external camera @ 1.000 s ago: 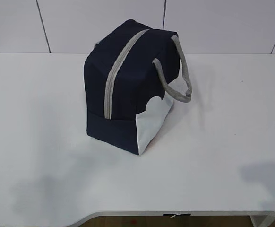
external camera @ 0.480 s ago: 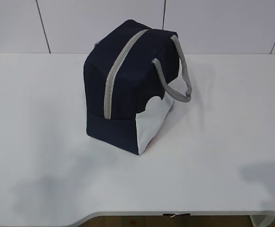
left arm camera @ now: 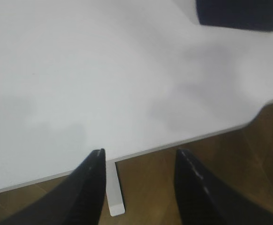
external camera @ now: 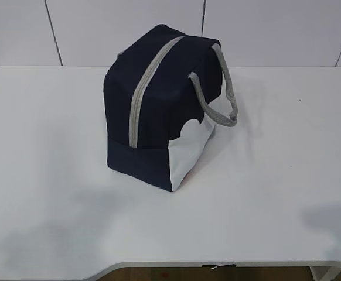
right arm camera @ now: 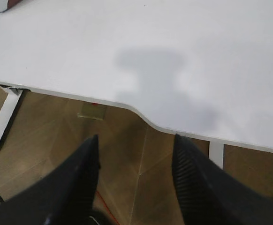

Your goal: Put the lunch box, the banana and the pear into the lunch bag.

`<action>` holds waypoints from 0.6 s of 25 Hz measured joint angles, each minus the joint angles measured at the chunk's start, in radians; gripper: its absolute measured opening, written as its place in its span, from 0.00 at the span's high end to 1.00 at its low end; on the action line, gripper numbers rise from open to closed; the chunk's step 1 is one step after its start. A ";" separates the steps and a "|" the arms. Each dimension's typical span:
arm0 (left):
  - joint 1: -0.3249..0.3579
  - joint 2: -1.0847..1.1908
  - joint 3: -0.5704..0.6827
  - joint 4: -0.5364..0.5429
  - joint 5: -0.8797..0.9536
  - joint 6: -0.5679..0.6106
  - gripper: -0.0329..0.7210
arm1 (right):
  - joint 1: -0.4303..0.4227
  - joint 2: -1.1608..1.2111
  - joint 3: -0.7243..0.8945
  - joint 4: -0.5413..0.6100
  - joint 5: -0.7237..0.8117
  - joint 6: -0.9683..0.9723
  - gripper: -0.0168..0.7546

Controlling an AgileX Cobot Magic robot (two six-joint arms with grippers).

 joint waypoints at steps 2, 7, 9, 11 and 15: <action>0.064 -0.043 0.000 0.000 0.000 0.000 0.48 | -0.020 -0.041 0.000 -0.002 0.000 0.000 0.44; 0.202 -0.165 0.000 0.000 0.002 0.000 0.48 | -0.044 -0.142 0.000 -0.002 0.000 0.002 0.44; 0.240 -0.188 0.000 0.000 0.005 0.000 0.48 | -0.047 -0.154 0.000 -0.002 0.000 0.002 0.44; 0.264 -0.189 0.002 0.000 0.007 0.000 0.48 | -0.047 -0.154 0.000 -0.002 0.000 0.002 0.44; 0.271 -0.189 0.004 0.000 0.009 0.000 0.48 | -0.047 -0.154 0.000 -0.002 0.000 0.002 0.44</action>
